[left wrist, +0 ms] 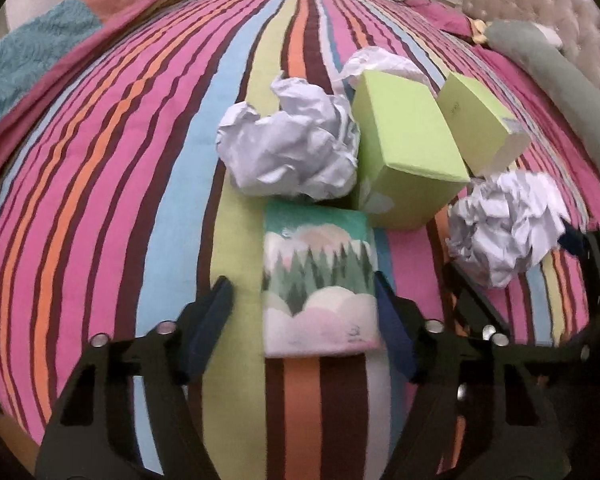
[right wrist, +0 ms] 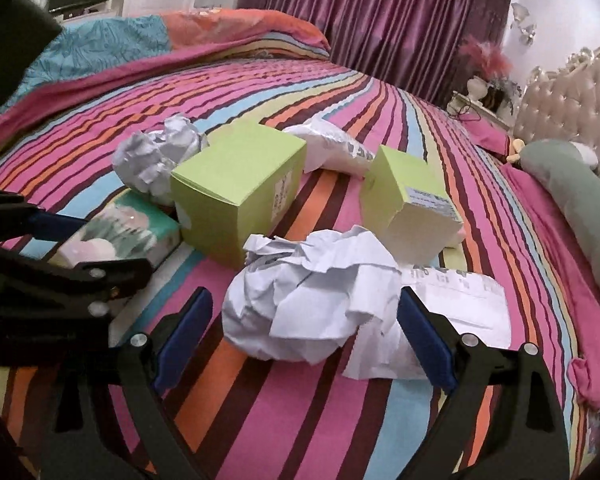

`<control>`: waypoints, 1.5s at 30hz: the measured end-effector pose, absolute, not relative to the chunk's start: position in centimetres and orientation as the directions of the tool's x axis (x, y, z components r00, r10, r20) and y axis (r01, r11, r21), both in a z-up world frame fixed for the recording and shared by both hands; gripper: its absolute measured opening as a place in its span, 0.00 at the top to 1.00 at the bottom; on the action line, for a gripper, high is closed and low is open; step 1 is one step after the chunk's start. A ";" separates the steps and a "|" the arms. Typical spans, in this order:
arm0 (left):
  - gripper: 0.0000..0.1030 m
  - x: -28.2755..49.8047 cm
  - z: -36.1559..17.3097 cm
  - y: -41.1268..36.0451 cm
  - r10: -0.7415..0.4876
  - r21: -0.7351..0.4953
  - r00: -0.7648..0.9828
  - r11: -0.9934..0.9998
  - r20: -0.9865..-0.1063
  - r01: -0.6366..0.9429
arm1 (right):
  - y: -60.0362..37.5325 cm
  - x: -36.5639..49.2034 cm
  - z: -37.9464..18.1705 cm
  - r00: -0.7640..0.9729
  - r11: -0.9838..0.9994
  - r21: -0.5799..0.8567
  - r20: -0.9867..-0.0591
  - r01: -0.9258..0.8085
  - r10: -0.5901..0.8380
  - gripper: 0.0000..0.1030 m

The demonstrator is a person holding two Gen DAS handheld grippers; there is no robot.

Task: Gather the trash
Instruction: 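Grasp the green yushu tissue pack with the left tool while the right tool grasps a crumpled paper ball, then carry the tissue pack and paper ball over the wastebasket and open both tools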

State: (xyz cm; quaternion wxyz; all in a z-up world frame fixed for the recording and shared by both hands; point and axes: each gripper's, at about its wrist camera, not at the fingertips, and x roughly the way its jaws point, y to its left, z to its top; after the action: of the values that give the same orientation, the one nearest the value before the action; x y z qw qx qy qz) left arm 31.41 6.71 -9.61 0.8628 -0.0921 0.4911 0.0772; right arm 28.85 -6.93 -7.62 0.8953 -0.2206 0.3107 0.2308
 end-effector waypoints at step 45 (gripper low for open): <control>0.53 12.9 -7.2 2.9 -0.084 -0.153 0.577 0.986 -0.812 -0.072 | -18.5 14.2 -4.5 0.617 0.936 0.206 -0.707 -0.285 0.344 0.41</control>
State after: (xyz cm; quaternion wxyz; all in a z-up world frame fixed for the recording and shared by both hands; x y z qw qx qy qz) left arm 12.95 2.89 -7.15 0.8840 -0.0847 0.4597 -0.0036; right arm 14.15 -18.51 -4.53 0.8985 0.0367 0.4008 0.1752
